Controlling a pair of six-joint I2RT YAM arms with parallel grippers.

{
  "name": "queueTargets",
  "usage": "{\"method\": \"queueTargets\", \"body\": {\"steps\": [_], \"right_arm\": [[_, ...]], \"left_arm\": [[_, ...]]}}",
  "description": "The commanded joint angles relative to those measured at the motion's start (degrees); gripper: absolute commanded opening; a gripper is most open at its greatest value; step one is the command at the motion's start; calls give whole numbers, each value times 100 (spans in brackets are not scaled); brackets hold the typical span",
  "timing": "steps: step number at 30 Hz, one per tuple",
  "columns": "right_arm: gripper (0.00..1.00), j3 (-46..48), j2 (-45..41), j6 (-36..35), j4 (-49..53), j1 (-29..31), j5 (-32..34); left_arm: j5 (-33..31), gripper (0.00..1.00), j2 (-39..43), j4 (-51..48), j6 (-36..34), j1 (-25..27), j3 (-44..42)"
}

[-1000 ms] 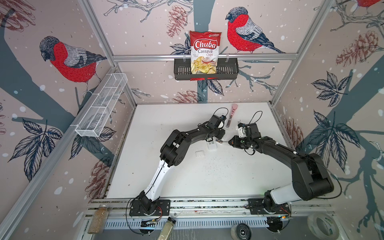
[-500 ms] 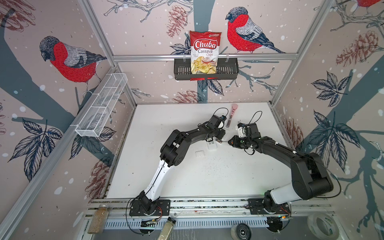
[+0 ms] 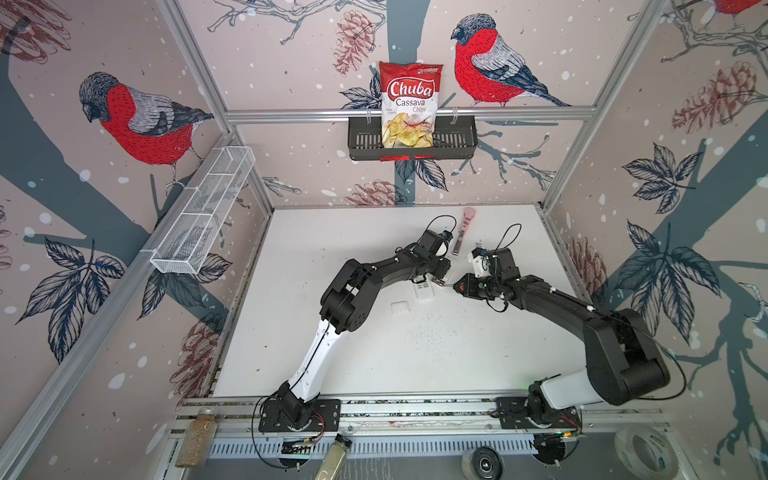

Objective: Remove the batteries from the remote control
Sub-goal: 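Lever the screwdriver tip under the batteries while the left gripper holds the remote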

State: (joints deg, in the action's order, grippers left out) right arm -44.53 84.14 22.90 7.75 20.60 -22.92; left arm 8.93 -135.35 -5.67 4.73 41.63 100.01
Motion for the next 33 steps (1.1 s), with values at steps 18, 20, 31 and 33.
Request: {"method": "queueTargets", "body": {"steps": [18, 20, 31, 33], "right_arm": [[9, 58, 234, 213, -516, 128, 256], [9, 96, 236, 255, -601, 159, 319], [9, 613, -26, 592, -1480, 217, 499], [9, 629, -92, 615, -1557, 234, 549]], "left_arm": [[-207, 40, -150, -1314, -76, -23, -104], [-210, 40, -157, -1306, -75, -23, -113], [-182, 40, -150, -1268, -60, -23, -172], [-185, 40, -150, -1261, -60, -23, -190]]}}
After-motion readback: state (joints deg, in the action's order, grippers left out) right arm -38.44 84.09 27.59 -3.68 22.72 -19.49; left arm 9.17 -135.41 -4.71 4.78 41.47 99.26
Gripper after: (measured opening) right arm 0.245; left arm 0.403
